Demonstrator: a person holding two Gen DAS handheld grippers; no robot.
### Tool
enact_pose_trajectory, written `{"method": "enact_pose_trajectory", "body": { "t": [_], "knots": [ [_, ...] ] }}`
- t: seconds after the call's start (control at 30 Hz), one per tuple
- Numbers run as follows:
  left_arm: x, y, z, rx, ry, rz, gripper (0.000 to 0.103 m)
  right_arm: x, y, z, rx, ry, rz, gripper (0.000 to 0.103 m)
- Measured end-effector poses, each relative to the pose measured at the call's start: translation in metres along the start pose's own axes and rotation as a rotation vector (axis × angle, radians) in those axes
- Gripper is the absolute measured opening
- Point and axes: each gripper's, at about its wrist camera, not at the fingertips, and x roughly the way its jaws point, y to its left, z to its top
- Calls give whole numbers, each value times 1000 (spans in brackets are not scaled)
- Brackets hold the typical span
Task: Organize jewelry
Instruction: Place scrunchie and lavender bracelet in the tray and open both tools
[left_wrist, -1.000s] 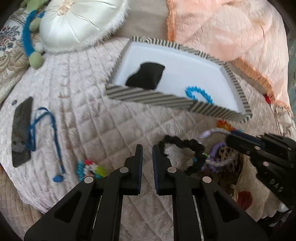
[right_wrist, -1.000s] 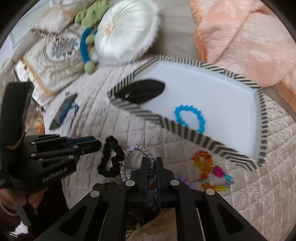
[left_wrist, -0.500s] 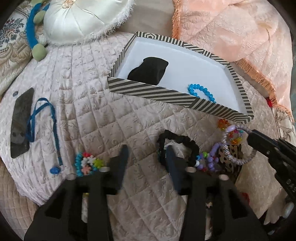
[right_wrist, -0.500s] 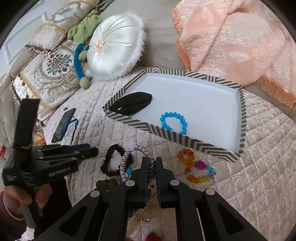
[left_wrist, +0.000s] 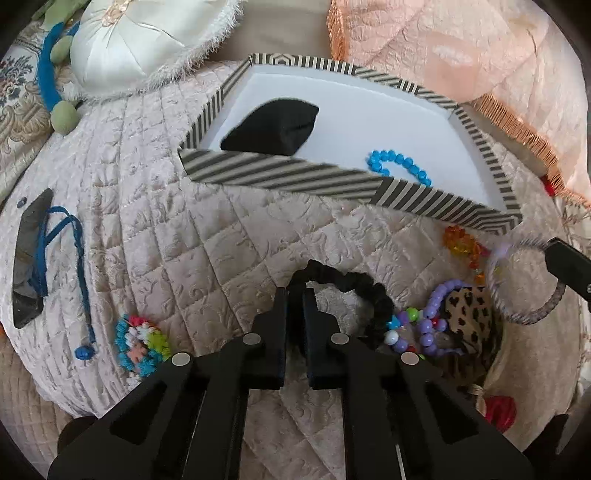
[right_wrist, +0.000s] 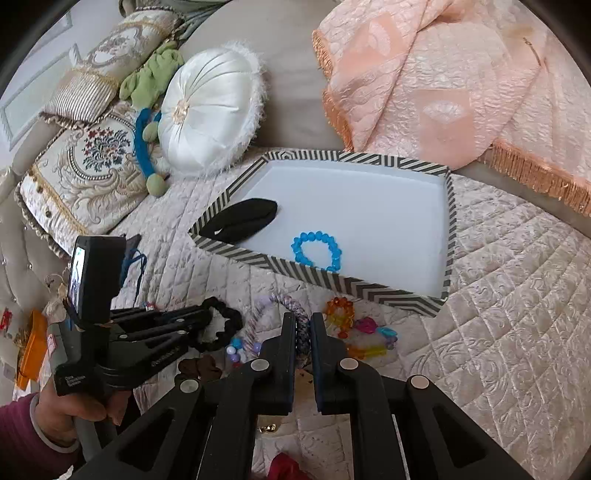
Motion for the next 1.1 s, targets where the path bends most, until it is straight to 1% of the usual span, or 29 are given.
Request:
{"method": "enact_pose_trajectory", "body": {
  "t": [0.2,0.27,0.33,0.43,0.63,0.8,0.9,1.1],
  "knots": [
    [-30,2,11,16,-71,-6,5,-10,-5,6,22,-36,-5,7],
    [-36,3,15,21,-81,-11,5,-13,-6,8,29,-43,-5,7],
    [-39,5,18,12,-82,-23,5,-16,-6,9,29,-48,-5,7],
    [-43,8,21,-12,-73,-64,4,-21,-5,10,18,-57,-5,7],
    [-52,2,37,-12,-89,-86,4,-27,-12,21,33,-86,-13,7],
    [-50,-12,58,10,-109,-81,4,-21,-20,39,45,-102,-40,7],
    [-40,-19,76,13,-100,-79,4,-10,-26,49,55,-98,-52,7],
    [-14,-36,110,29,-81,-62,4,19,-47,68,126,-84,-30,7]
  ]
}}
